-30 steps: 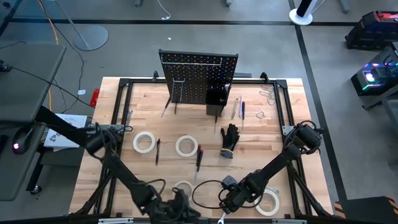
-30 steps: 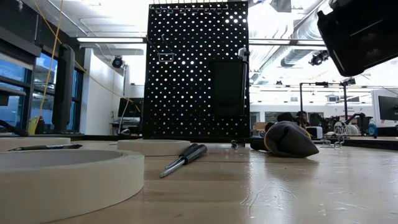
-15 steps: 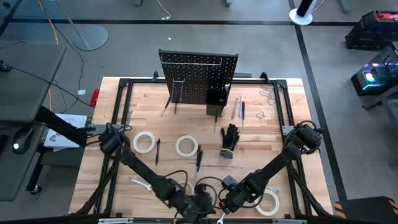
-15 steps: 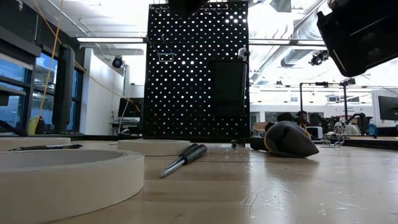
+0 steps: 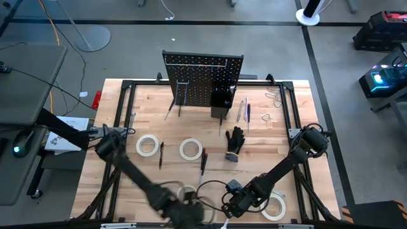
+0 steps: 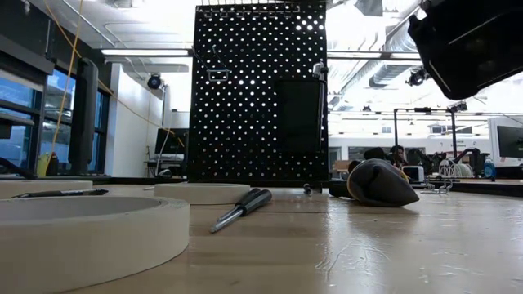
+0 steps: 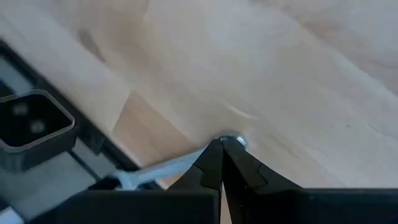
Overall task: Hang tools onto peg board
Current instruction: Hang the 12 mm tool onto the pegboard on the top left
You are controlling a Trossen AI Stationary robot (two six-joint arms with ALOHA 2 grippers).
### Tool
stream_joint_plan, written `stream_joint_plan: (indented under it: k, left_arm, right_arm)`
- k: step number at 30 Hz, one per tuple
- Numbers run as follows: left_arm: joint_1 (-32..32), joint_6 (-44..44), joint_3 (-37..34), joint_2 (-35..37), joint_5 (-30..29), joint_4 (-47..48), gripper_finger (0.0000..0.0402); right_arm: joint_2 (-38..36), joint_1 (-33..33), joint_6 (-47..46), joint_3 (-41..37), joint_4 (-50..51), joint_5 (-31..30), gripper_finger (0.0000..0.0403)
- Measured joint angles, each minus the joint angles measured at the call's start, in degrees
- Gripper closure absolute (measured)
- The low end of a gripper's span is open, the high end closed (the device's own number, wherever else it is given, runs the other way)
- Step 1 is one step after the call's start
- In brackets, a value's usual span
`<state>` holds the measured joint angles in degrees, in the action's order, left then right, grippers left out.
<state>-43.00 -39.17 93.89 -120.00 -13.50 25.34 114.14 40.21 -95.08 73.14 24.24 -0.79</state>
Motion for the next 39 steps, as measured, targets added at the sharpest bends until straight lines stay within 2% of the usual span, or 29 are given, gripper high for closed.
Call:
stream_joint_plan:
  k: [5, 8, 17, 23, 28, 32, 39]
  left_arm:
    - [-6.53, -11.3, 0.0, 3.0, -10.8, 11.31, 0.0402]
    - [-9.75, -19.62, 0.0, 4.05, -14.34, 16.48, 0.0402]
    - [-17.62, -43.7, -0.02, 5.58, -18.83, 32.11, 0.0402]
    - [-21.72, -56.43, -0.04, 6.23, -19.41, 41.5, 0.0402]
    - [-23.73, -62.68, -0.07, 7.9, -20.89, 45.07, 0.0402]
    - [-24.65, -64.27, -0.07, 8.17, -21.7, 46.2, 0.0402]
    - [-24.98, -64.22, -0.07, 8.17, -21.88, 49.11, 0.0402]
  right_arm:
    - [-0.02, -2.78, 0.5, 0.03, 2.85, -2.63, 0.0403]
    - [-0.12, -5.35, 2.21, 0.07, 4.52, -3.25, 0.0403]
    - [-0.11, -10.75, 4.92, 0.07, 3.44, -3.16, 0.0403]
    - [2.08, -14.37, -0.9, 0.07, -5.0, -6.35, 0.0403]
    - [7.09, -15.78, -7.98, 0.07, -21.96, -7.08, 0.0403]
    - [10.54, -15.62, -13.34, 0.25, -33.1, -7.59, 0.0403]
    - [12.44, -15.67, -18.73, 3.14, -38.37, -17.02, 0.0403]
